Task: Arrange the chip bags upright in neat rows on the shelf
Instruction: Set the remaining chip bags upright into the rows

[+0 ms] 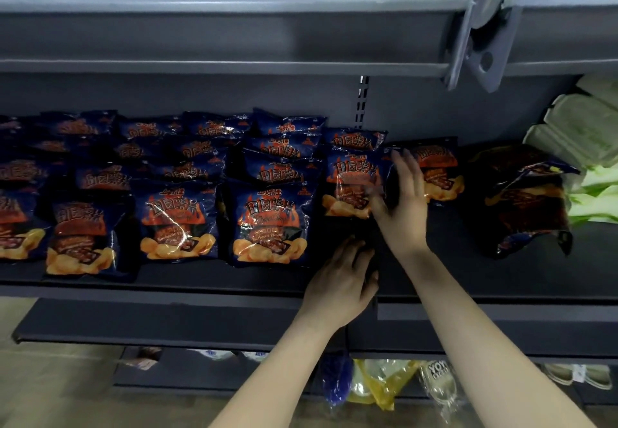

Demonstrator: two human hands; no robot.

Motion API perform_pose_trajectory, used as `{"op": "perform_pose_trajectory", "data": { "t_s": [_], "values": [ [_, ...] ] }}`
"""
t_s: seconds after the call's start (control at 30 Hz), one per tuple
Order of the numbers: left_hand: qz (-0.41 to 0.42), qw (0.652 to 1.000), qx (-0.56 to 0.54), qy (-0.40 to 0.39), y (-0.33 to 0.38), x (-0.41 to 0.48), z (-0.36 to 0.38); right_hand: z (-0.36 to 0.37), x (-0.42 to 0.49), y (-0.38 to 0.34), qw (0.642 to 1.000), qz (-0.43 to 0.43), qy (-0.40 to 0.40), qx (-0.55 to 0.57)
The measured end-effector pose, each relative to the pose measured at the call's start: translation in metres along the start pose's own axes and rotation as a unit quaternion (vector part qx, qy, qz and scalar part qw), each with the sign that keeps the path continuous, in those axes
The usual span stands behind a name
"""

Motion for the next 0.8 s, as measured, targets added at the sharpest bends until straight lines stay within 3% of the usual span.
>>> {"op": "perform_pose_trajectory", "data": {
  "t_s": [0.1, 0.2, 0.57, 0.8],
  "values": [
    [0.004, 1.000, -0.003, 0.009, 0.000, 0.000, -0.001, 0.012, 0.000, -0.010, 0.973, -0.091, -0.150, -0.150],
    [-0.006, 1.000, -0.002, 0.009, 0.000, -0.001, -0.002, 0.028, -0.003, -0.005, 0.940, -0.093, -0.239, -0.225],
    [-0.015, 1.000, -0.014, -0.021, -0.001, 0.001, 0.001, 0.050, 0.003, 0.016, 0.938, -0.080, -0.254, -0.220],
    [-0.007, 1.000, -0.009, 0.001, -0.001, 0.000, 0.001, 0.046, 0.004, 0.012, 0.937, -0.059, -0.274, -0.210]
  ]
}}
Point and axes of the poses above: each hand's wrist, its own x-axis towards the middle knuckle, its own z-axis out of the palm, y = z × x, the point moved 1 cm from there along x, towards the middle knuckle, and after that the axes turned 3 degrees about -x, right-handed, at the moved point
